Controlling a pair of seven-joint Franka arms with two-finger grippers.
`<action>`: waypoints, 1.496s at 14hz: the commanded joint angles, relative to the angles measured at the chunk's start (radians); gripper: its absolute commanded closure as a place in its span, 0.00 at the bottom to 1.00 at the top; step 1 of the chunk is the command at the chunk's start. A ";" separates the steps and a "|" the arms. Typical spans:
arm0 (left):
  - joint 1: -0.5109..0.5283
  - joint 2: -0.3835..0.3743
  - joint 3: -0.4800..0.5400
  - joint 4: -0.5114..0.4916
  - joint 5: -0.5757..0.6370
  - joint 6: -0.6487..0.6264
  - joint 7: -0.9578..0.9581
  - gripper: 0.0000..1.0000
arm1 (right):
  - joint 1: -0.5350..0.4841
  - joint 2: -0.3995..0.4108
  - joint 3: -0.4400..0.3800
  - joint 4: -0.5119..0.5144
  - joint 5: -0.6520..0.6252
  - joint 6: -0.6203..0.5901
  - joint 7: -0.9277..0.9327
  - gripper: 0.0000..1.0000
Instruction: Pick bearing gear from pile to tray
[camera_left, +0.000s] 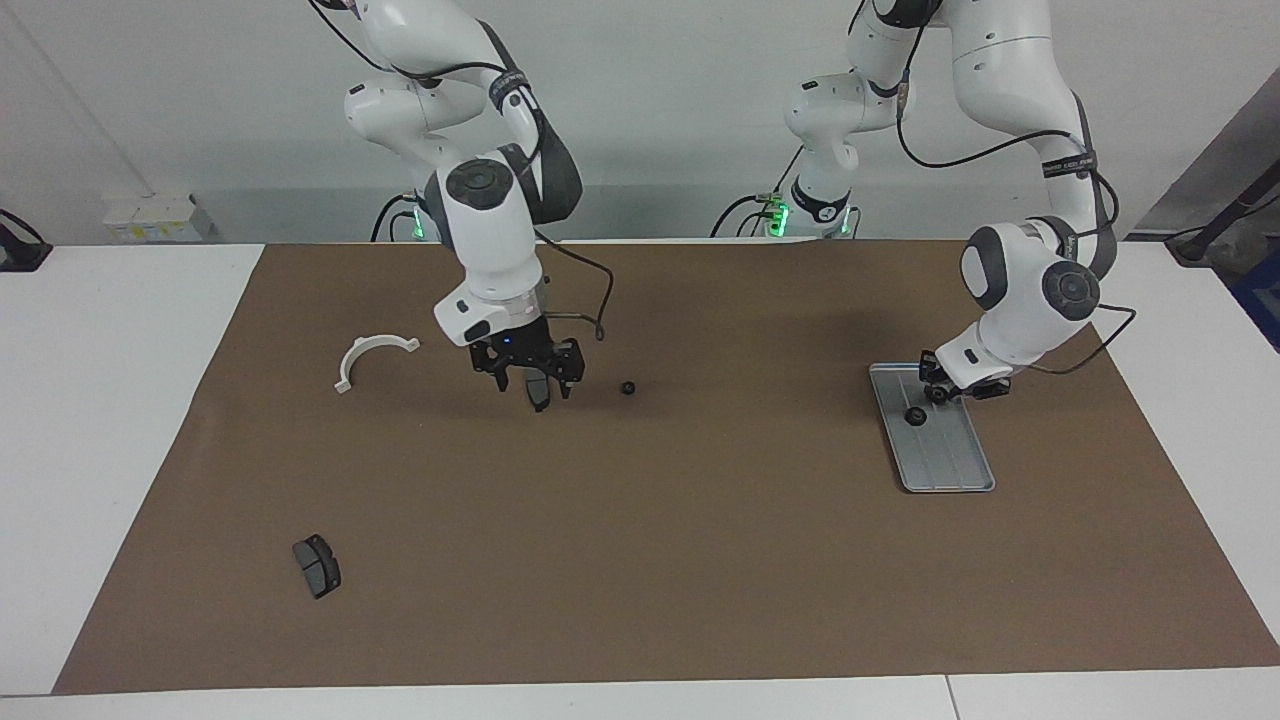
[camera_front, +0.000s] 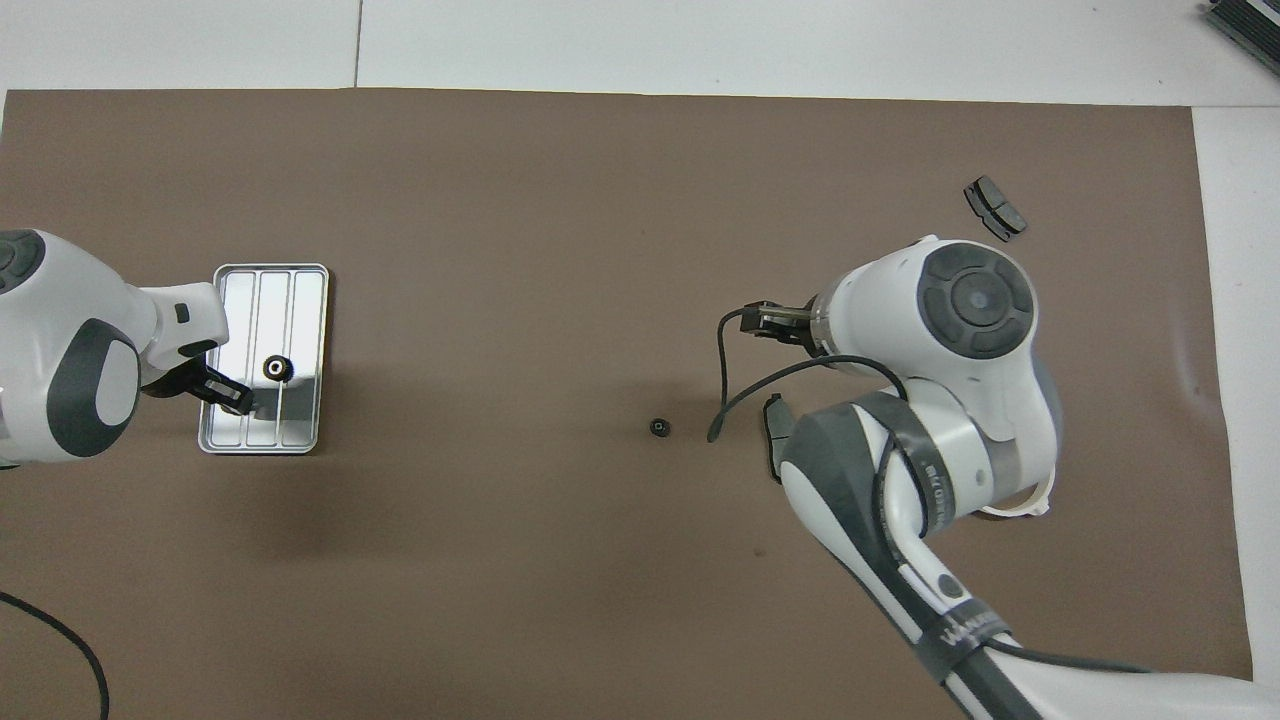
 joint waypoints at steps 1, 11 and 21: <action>-0.007 -0.032 -0.006 0.004 -0.001 0.024 -0.009 0.04 | -0.107 -0.099 0.013 -0.052 0.010 -0.056 -0.109 0.00; -0.470 -0.012 -0.006 0.090 -0.133 0.261 -0.937 0.05 | -0.394 -0.144 0.005 0.163 0.010 -0.268 -0.381 0.00; -0.785 0.108 -0.006 0.059 -0.135 0.535 -1.083 0.26 | -0.378 -0.174 0.011 0.287 -0.002 -0.535 -0.423 0.00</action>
